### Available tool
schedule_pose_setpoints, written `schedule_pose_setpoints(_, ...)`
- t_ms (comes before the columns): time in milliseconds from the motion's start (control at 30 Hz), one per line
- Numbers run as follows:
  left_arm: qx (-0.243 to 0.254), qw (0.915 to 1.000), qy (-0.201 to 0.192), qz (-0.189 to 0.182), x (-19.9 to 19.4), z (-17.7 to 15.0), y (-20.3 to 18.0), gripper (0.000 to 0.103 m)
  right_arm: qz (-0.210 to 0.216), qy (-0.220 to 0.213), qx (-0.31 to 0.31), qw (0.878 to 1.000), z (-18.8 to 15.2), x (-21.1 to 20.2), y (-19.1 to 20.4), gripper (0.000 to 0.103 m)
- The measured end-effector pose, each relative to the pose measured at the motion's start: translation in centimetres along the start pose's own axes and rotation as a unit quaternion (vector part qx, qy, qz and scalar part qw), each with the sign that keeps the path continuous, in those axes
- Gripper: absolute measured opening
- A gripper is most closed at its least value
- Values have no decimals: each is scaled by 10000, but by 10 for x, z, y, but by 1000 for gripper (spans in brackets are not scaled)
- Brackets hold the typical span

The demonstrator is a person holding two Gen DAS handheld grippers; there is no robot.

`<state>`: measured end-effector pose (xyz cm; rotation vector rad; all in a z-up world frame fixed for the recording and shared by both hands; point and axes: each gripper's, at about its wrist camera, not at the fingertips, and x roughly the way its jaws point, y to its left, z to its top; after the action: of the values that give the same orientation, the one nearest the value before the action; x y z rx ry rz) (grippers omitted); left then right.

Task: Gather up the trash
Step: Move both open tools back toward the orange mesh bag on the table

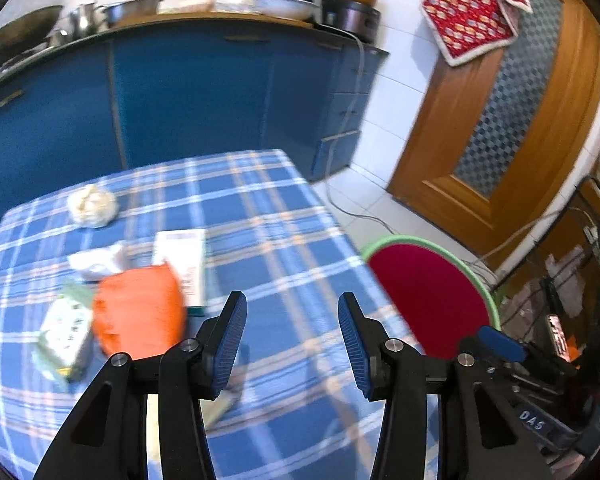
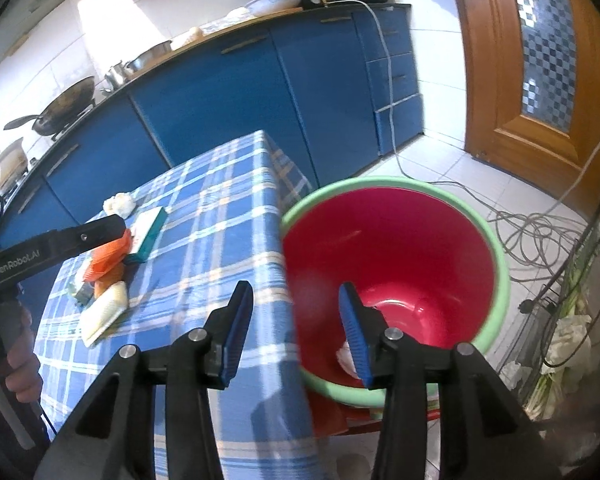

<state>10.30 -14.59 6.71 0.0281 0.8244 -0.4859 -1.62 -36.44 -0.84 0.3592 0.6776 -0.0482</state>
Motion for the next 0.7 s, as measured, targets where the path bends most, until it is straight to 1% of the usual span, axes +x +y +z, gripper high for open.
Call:
schedule_pose_setpoints(367,-356,9974,-72,614,-21,-6,73,50,385,142,-411,9983,12,16,60,48)
schedule_pose_setpoints(600,-571,9935,52,979,-24,-12,120,50,576,248,-668,9958,17,30,100,48)
schedule_pose_setpoints(700,-633,9918,137,1100,-22,-14,137,51,643,300,-746,9947,18,37,115,51)
